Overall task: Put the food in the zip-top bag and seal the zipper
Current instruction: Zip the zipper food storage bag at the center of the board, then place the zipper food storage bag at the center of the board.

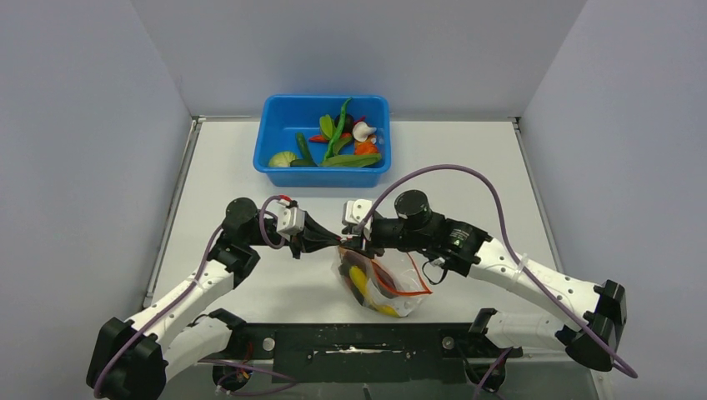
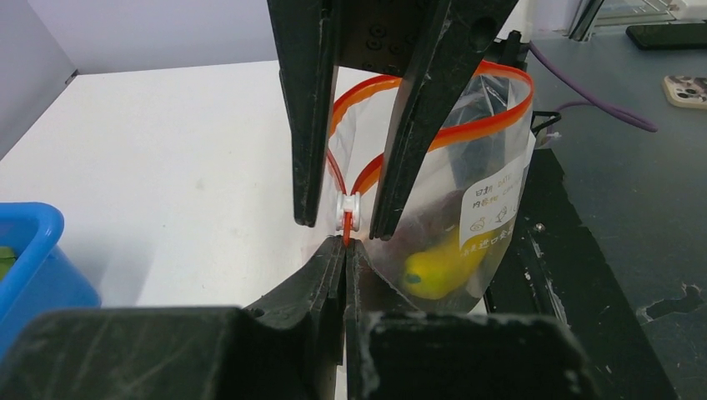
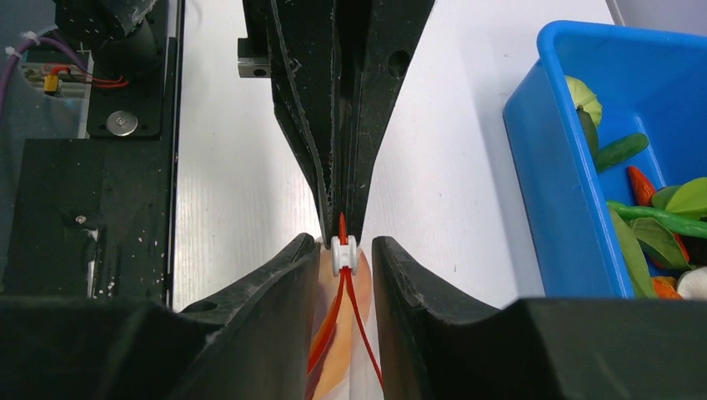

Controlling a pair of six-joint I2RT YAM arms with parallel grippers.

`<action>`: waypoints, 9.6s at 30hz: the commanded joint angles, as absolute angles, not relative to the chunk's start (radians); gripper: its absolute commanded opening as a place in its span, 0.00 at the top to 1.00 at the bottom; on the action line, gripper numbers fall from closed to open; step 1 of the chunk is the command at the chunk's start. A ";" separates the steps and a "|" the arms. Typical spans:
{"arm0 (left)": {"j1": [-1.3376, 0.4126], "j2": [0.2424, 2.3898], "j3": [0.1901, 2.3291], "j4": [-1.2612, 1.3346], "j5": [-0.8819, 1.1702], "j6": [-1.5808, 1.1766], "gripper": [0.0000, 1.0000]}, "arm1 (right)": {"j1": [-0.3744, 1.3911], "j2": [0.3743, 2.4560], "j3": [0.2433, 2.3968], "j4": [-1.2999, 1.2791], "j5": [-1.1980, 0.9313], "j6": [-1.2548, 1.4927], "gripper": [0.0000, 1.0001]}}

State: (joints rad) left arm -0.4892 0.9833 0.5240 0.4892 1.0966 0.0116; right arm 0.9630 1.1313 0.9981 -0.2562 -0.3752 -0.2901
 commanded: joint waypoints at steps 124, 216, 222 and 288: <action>-0.468 0.861 0.745 0.025 0.874 0.284 1.00 | 0.847 0.973 0.999 -0.447 -0.371 -0.350 1.00; -0.408 0.710 0.856 -0.297 0.515 0.256 1.00 | 0.834 0.793 1.085 -0.809 -0.149 -0.244 1.00; -0.408 0.608 0.868 -0.385 0.632 0.218 1.00 | 0.836 0.796 1.093 -0.850 -0.291 -0.258 1.00; -0.382 0.722 0.619 -0.109 -0.103 -0.302 0.29 | 0.772 0.812 0.838 -0.181 0.161 0.227 0.02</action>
